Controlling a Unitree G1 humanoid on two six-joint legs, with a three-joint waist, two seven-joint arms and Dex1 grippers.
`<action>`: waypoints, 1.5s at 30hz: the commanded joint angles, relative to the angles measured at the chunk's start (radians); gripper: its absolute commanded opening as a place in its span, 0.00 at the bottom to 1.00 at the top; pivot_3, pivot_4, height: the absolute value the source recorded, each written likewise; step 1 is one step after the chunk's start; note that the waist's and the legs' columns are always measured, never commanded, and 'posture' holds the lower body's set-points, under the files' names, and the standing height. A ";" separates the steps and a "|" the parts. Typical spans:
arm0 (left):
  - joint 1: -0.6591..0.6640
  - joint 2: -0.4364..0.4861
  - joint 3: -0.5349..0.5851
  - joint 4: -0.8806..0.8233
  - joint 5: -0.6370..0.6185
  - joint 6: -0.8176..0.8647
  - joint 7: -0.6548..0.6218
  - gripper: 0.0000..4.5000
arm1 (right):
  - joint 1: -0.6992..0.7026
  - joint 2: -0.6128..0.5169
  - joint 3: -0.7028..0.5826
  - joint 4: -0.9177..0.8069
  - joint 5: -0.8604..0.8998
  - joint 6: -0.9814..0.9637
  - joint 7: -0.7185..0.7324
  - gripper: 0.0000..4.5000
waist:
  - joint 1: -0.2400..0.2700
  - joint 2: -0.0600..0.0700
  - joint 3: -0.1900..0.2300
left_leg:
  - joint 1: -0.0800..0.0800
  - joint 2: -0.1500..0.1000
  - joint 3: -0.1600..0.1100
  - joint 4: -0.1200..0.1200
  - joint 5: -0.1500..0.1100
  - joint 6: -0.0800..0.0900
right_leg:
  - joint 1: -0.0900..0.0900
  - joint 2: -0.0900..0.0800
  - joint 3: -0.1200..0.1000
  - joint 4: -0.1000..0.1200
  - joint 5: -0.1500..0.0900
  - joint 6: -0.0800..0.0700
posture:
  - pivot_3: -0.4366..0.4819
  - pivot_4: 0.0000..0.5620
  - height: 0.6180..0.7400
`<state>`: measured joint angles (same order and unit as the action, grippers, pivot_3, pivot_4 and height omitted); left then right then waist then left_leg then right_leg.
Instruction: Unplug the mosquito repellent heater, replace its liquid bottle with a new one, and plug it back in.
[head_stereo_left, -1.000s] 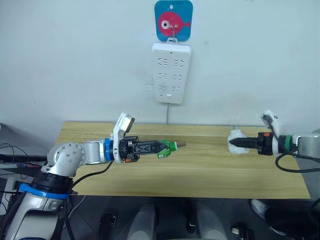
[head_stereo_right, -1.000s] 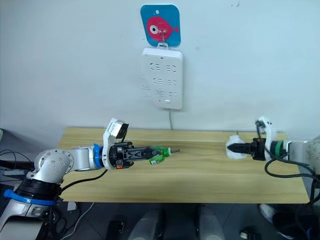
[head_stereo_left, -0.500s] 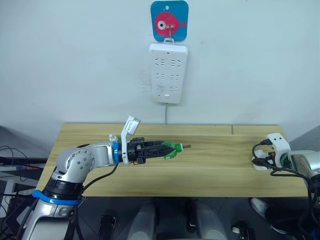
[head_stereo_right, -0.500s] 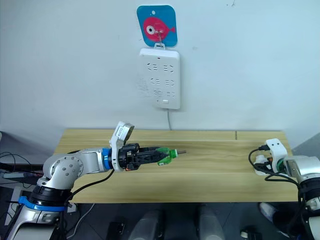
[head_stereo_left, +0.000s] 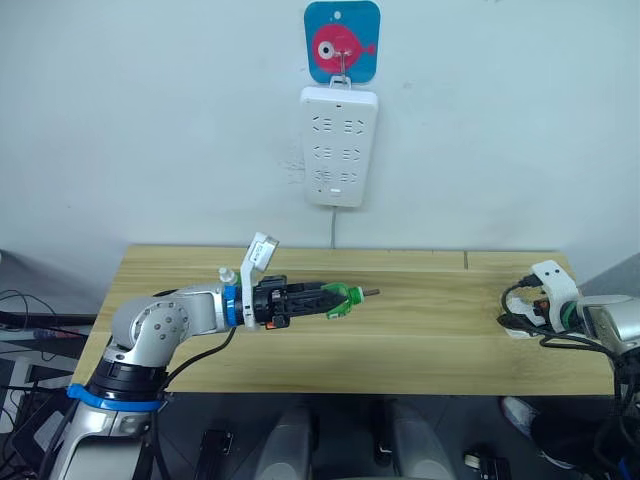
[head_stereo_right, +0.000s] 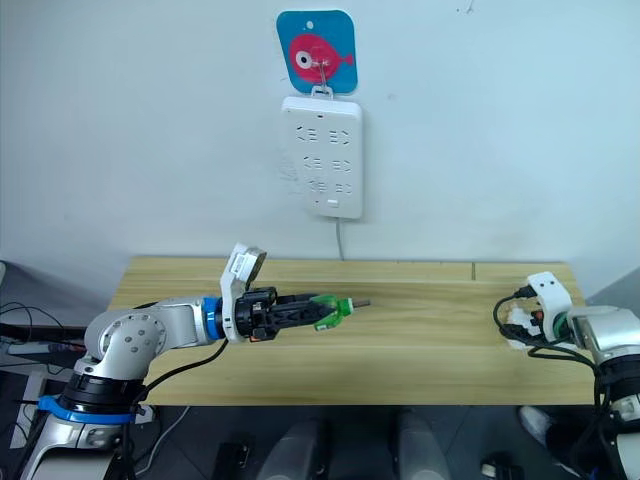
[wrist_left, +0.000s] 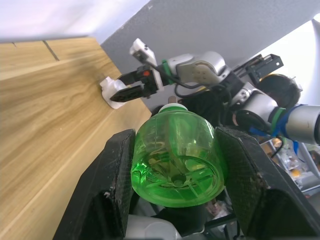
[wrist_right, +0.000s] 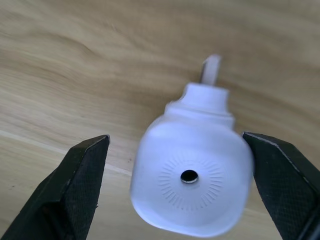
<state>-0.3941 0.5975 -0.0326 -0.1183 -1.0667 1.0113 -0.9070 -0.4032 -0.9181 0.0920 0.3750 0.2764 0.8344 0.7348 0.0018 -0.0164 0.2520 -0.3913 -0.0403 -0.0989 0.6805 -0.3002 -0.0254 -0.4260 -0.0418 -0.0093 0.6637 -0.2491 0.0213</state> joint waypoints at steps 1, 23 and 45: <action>0.009 -0.027 0.025 -0.067 0.078 -0.132 -0.030 0.50 | 0.032 -0.055 -0.109 -0.185 0.042 0.048 0.026 1.00 | 0.001 0.000 0.000 | 0.000 0.000 0.000 0.000 0.000 0.000 | 0.000 0.000 0.000 0.000 0.000 0.000 | 0.54 0.46 1.00; -0.005 -0.189 -0.056 -0.139 0.453 -0.586 -0.005 0.50 | 0.073 0.765 -0.451 -0.730 1.608 0.302 -1.231 1.00 | -0.009 0.000 0.000 | 0.005 -0.002 -0.001 -0.002 -0.001 0.001 | 0.003 -0.003 -0.001 0.001 0.000 0.000 | 0.53 0.46 1.00; 0.011 -0.175 -0.078 -0.158 0.462 -0.563 -0.003 0.71 | 0.102 0.562 -0.208 -0.802 1.696 0.002 -1.201 0.18 | -0.021 0.000 0.000 | 0.005 0.001 -0.003 -0.003 -0.003 0.005 | 0.004 0.001 -0.001 0.001 0.000 0.000 | 0.54 0.48 1.00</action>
<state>-0.3875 0.4144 -0.1106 -0.2381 -0.6098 0.4502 -0.8979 -0.2945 -0.3480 -0.1024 -0.3950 1.9470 0.8558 -0.4788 -0.0188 -0.0163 0.2524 -0.3861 -0.0397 -0.1018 0.6777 -0.3030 -0.0204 -0.4224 -0.0405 -0.0103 0.6641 -0.2490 0.0214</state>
